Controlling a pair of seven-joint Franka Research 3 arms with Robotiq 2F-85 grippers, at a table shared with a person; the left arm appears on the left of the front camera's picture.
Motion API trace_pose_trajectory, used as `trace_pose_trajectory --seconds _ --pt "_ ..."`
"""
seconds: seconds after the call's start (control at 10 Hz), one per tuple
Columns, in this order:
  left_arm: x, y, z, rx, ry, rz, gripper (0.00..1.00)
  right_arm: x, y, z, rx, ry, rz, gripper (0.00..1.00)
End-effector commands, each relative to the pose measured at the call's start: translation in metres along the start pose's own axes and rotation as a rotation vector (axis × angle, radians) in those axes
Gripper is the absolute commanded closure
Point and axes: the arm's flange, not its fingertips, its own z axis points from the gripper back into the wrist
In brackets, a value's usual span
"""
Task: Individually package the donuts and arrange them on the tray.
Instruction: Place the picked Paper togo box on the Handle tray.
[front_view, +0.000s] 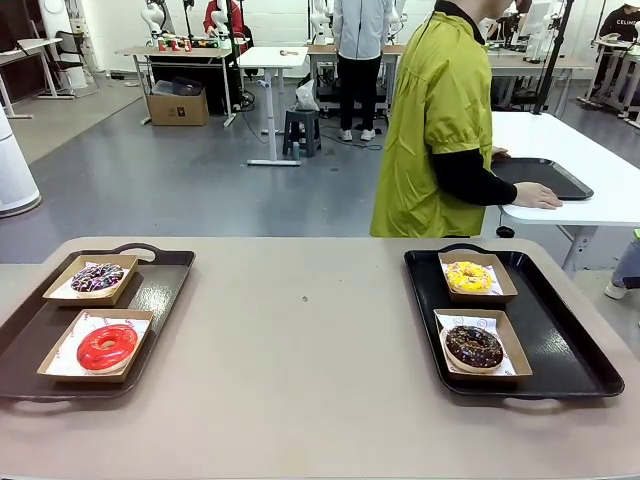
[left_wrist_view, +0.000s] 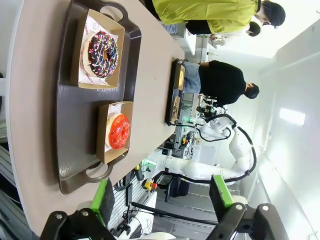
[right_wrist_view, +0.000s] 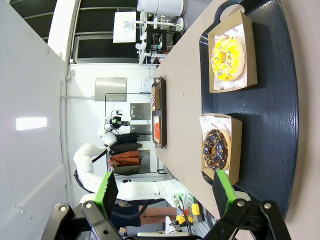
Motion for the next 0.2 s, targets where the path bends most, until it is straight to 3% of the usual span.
trace_pose_trajectory --seconds 0.0,0.1 --pt "-0.0023 -0.0012 -0.0003 0.004 -0.007 0.001 0.00 -0.0039 0.0018 -0.0021 0.004 -0.007 0.005 0.00" --pt "-0.0023 -0.0012 -0.0003 0.004 -0.007 0.001 0.00 -0.0039 0.0018 -0.0021 0.004 -0.007 0.005 0.00"
